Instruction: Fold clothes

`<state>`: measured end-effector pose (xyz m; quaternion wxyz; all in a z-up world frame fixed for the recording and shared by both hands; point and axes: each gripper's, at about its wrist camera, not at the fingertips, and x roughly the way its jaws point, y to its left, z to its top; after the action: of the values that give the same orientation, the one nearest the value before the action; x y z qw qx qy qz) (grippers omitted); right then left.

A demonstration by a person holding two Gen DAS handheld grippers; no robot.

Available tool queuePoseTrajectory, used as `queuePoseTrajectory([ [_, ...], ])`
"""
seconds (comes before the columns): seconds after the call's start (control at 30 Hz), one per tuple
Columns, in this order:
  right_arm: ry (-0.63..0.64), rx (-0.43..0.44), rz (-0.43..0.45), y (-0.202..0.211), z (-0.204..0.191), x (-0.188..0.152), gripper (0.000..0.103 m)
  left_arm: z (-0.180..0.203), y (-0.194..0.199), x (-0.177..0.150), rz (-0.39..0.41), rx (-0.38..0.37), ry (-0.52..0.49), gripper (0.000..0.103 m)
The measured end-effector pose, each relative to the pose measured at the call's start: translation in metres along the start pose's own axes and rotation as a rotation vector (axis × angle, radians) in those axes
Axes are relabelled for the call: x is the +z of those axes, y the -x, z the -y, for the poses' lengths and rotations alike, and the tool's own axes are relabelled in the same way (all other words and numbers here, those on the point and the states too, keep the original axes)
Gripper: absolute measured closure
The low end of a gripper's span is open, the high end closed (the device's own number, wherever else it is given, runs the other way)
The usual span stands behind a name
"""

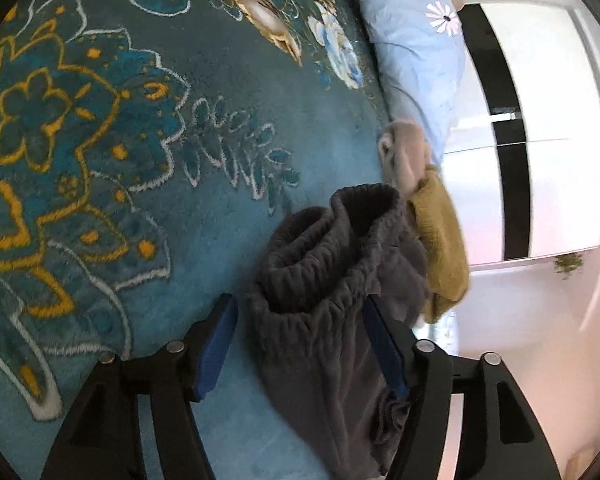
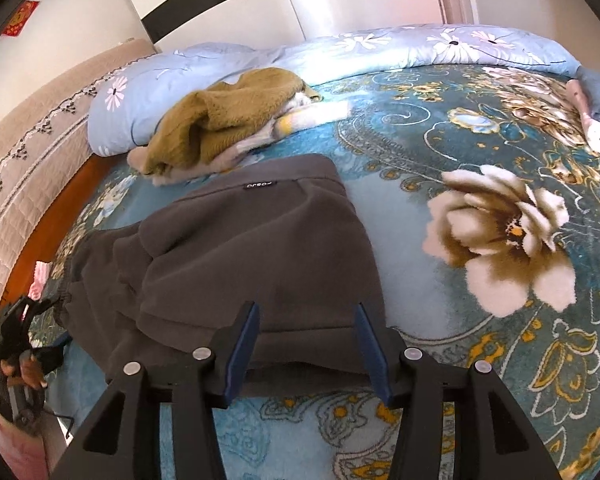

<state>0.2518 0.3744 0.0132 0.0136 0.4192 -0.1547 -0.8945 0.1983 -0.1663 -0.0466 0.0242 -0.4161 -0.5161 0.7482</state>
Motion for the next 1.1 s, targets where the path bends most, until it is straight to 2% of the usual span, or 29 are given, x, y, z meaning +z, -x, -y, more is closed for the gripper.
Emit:
queuePoseTrajectory([
  [0.13, -0.017, 0.011, 0.012, 0.003, 0.008, -0.001, 0.049, 0.012, -0.004, -0.003, 0.023, 0.062, -0.056, 0.058],
  [0.2, -0.027, 0.021, 0.012, 0.003, 0.012, -0.002, 0.049, 0.017, 0.002, -0.006, 0.047, 0.083, -0.085, 0.068],
  [0.3, -0.034, 0.036, 0.012, 0.002, 0.017, -0.003, 0.049, 0.035, 0.01, -0.01, 0.089, 0.112, -0.168, 0.074],
  [0.5, -0.046, 0.06, 0.02, 0.003, 0.027, -0.004, 0.049, 0.108, 0.033, -0.039, 0.187, 0.17, -0.428, 0.075],
  [0.6, -0.063, 0.075, 0.025, 0.004, 0.034, -0.004, 0.049, 0.164, 0.042, -0.063, 0.232, 0.172, -0.595, 0.075],
  [0.7, -0.083, 0.094, 0.027, 0.005, 0.039, -0.005, 0.049, 0.215, 0.033, -0.086, 0.237, 0.143, -0.725, 0.076],
  [0.8, -0.09, 0.102, 0.029, 0.006, 0.043, -0.006, 0.049, 0.257, 0.019, -0.125, 0.257, 0.155, -0.865, 0.076],
  [0.87, -0.095, 0.107, 0.033, 0.008, 0.046, -0.007, 0.049, 0.279, 0.005, -0.154, 0.27, 0.189, -0.959, 0.076],
  [0.93, -0.098, 0.112, 0.038, 0.011, 0.049, -0.007, 0.049, 0.295, -0.011, -0.187, 0.268, 0.192, -1.061, 0.076],
  [1.1, -0.115, 0.119, 0.048, 0.016, 0.06, -0.01, 0.049, 0.31, -0.055, -0.259, 0.243, 0.245, -1.263, 0.076],
])
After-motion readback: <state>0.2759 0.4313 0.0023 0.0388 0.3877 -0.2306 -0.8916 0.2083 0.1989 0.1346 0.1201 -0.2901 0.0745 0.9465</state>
